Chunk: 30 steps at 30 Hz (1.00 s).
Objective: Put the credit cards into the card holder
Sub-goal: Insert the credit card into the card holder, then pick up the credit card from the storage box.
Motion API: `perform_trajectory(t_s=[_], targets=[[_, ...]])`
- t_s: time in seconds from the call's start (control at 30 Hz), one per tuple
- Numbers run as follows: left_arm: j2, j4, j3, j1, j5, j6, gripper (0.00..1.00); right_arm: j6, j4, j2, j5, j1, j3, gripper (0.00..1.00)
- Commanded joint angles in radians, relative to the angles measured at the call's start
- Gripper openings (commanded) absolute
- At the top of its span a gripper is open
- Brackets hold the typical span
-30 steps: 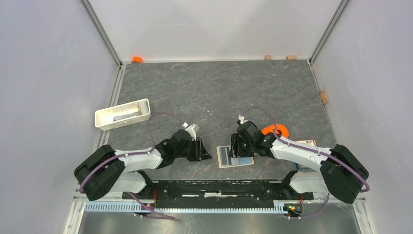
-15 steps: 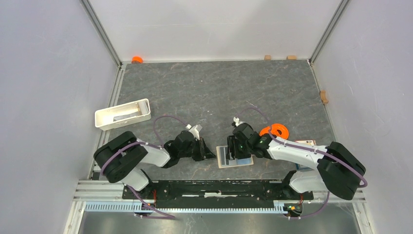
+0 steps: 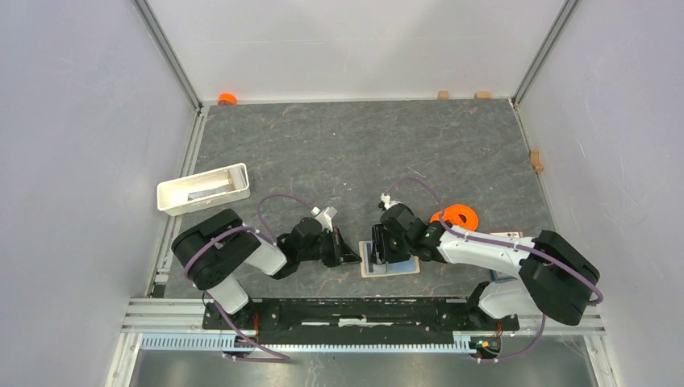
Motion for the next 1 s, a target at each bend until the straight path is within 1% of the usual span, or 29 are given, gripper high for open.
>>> perform_trajectory(t_s=[0.0, 0.07, 0.13, 0.2, 0.27, 0.3, 0.33, 0.5, 0.57, 0.63, 0.73, 0.8, 0.87, 0.97], targets=[[0.011, -0.027, -0.008, -0.011, -0.016, 0.001, 0.1, 0.007, 0.077, 0.009, -0.025, 0.022, 0.062, 0.52], [-0.007, -0.062, 0.0, -0.011, -0.022, 0.016, 0.11, -0.004, 0.047, 0.004, -0.004, 0.021, 0.08, 0.53], [-0.042, -0.132, 0.018, -0.01, -0.037, 0.042, 0.14, -0.025, 0.008, -0.01, 0.026, 0.022, 0.104, 0.54], [-0.09, -0.231, 0.043, -0.008, -0.056, 0.076, 0.21, -0.048, -0.034, -0.032, 0.068, 0.021, 0.128, 0.55], [-0.149, -0.352, 0.073, -0.003, -0.082, 0.119, 0.31, -0.081, -0.071, -0.061, 0.11, 0.02, 0.149, 0.59], [-0.18, -0.407, 0.089, 0.003, -0.095, 0.147, 0.39, -0.095, -0.084, -0.078, 0.132, 0.019, 0.157, 0.62], [-0.206, -0.47, 0.104, 0.015, -0.113, 0.171, 0.44, -0.111, -0.102, -0.092, 0.155, 0.016, 0.166, 0.64], [-0.322, -0.742, 0.188, 0.101, -0.149, 0.28, 0.59, -0.206, -0.133, -0.182, 0.223, -0.018, 0.173, 0.74], [-0.383, -0.884, 0.242, 0.136, -0.179, 0.326, 0.68, -0.255, -0.127, -0.217, 0.233, -0.045, 0.17, 0.79], [-0.44, -1.023, 0.322, 0.173, -0.217, 0.384, 0.77, -0.302, -0.113, -0.258, 0.235, -0.075, 0.168, 0.87], [-0.49, -1.258, 0.464, 0.266, -0.285, 0.471, 0.91, -0.371, -0.072, -0.324, 0.215, -0.126, 0.148, 0.95], [-0.485, -1.38, 0.563, 0.348, -0.326, 0.533, 0.94, -0.402, -0.05, -0.359, 0.199, -0.155, 0.135, 0.98], [-0.453, -1.477, 0.656, 0.44, -0.369, 0.591, 0.94, -0.424, -0.035, -0.382, 0.19, -0.177, 0.123, 0.98], [-0.391, -1.534, 0.762, 0.588, -0.365, 0.65, 0.91, -0.437, -0.007, -0.394, 0.148, -0.201, 0.102, 0.98]])
